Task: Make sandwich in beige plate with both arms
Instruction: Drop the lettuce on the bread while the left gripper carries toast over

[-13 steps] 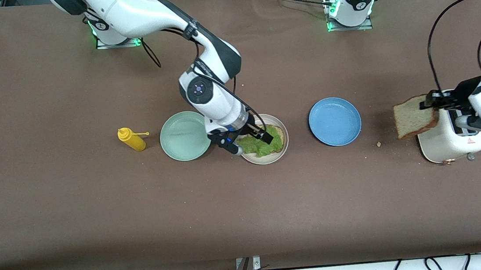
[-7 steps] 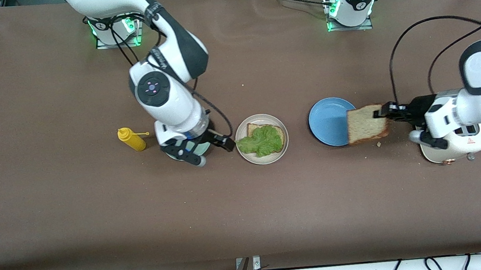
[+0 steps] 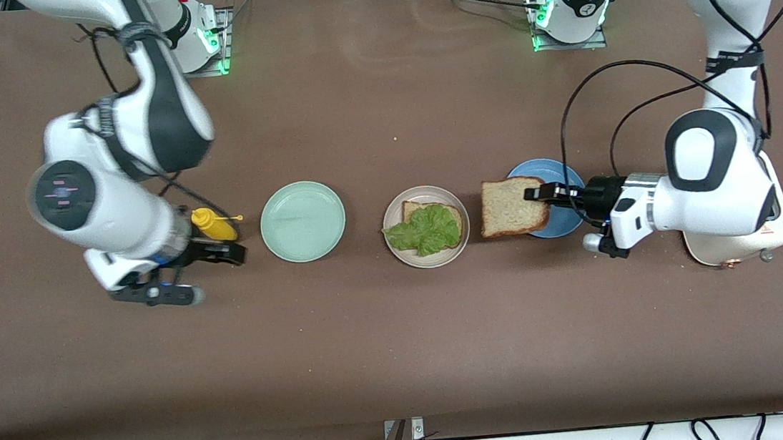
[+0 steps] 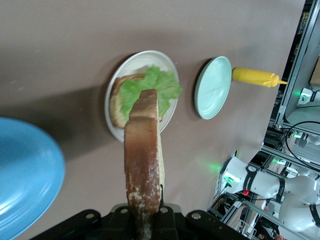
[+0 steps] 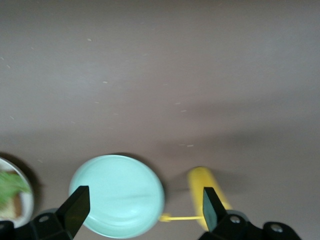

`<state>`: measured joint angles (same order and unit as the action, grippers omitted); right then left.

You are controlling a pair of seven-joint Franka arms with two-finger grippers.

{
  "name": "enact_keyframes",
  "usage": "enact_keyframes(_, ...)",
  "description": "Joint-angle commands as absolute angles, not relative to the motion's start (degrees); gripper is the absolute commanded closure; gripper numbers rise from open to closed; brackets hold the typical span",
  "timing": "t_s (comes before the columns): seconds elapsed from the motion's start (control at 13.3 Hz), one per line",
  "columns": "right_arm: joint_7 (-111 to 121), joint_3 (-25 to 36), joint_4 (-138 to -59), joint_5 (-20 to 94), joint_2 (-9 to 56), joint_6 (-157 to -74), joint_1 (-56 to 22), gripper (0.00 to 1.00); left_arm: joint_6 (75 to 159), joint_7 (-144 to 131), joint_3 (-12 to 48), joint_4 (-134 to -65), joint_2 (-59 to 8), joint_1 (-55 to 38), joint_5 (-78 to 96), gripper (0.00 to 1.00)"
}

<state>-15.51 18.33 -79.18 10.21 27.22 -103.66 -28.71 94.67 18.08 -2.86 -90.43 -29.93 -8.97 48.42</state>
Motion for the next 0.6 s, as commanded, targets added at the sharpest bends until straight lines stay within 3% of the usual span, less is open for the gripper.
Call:
enact_keyframes(0.0,-6.00,17.58,-89.28,9.76,17.43,-103.80,-24.01,0.00,96.32,17.14,-3.25,-89.12,-30.76,-11.33,51.93,1.00)
enact_keyframes(0.52,-2.55,10.65,-98.51,0.09,2.84,-104.50,-11.00,0.00,106.07,17.23,-2.29,-90.87,-32.87,-16.43,58.71,1.00)
